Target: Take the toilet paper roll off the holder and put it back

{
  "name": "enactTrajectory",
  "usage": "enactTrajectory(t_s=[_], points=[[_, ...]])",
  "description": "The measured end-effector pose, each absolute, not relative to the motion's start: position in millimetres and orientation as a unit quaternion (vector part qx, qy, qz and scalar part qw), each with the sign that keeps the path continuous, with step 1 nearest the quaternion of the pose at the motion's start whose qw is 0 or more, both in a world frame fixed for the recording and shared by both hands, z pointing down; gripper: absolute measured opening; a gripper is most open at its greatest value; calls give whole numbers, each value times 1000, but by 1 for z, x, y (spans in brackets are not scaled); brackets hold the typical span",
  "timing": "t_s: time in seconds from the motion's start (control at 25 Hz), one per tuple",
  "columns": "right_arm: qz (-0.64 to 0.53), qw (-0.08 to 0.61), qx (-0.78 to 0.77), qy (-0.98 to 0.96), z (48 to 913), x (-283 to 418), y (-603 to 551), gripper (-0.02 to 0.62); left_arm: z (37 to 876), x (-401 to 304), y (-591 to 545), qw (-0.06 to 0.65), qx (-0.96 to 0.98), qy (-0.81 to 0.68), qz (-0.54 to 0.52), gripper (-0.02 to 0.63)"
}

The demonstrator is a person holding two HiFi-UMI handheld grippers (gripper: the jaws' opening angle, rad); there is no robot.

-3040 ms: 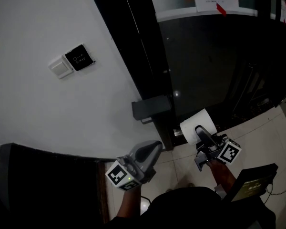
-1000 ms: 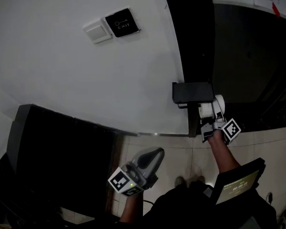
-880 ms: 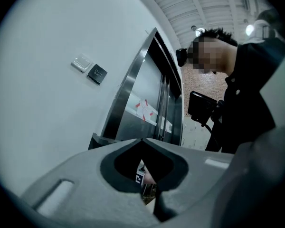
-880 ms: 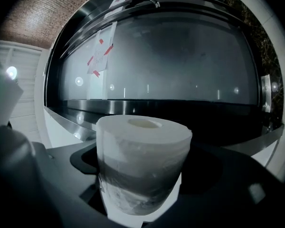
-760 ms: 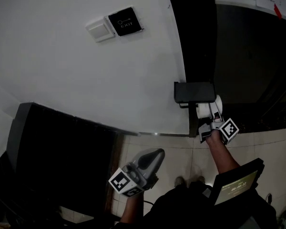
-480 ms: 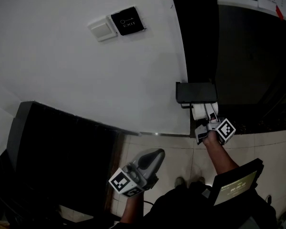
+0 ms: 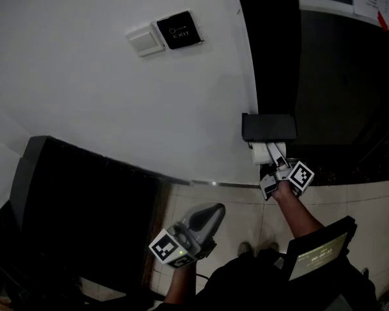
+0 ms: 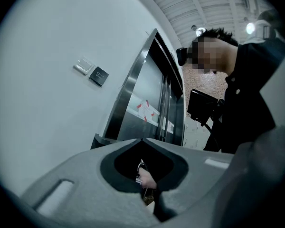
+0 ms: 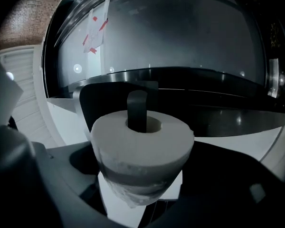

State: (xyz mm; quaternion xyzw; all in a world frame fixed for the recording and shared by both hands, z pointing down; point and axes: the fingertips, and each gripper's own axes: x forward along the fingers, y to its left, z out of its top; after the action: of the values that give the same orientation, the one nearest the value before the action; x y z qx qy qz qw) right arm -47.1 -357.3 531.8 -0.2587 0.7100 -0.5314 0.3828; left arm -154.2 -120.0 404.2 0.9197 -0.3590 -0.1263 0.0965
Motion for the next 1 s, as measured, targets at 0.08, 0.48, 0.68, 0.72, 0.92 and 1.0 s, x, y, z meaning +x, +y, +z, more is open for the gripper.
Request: enactTrajectory(t_s=[0.08, 0.48, 0.68, 0.72, 0.92, 1.0], points=[[-533, 381, -247, 714, 532, -47, -354, 463, 405, -153, -120, 96, 921, -357, -125, -3], [-537, 343, -244, 731, 550, -23, -311, 463, 398, -129, -120, 92, 934, -324, -121, -3], [-493, 344, -278, 750, 538, 34, -271, 388, 393, -111, -122, 91, 943, -293, -128, -3], [-474, 349, -283, 757, 529, 48, -265, 342, 393, -108, -123, 90, 945, -287, -127, -3], [-348, 382, -256, 817, 439, 89, -229, 20, 385, -92, -134, 83, 953, -259, -133, -3], [-284, 374, -234, 851, 397, 88, -210, 2, 374, -84, -137, 74, 957, -242, -144, -3]])
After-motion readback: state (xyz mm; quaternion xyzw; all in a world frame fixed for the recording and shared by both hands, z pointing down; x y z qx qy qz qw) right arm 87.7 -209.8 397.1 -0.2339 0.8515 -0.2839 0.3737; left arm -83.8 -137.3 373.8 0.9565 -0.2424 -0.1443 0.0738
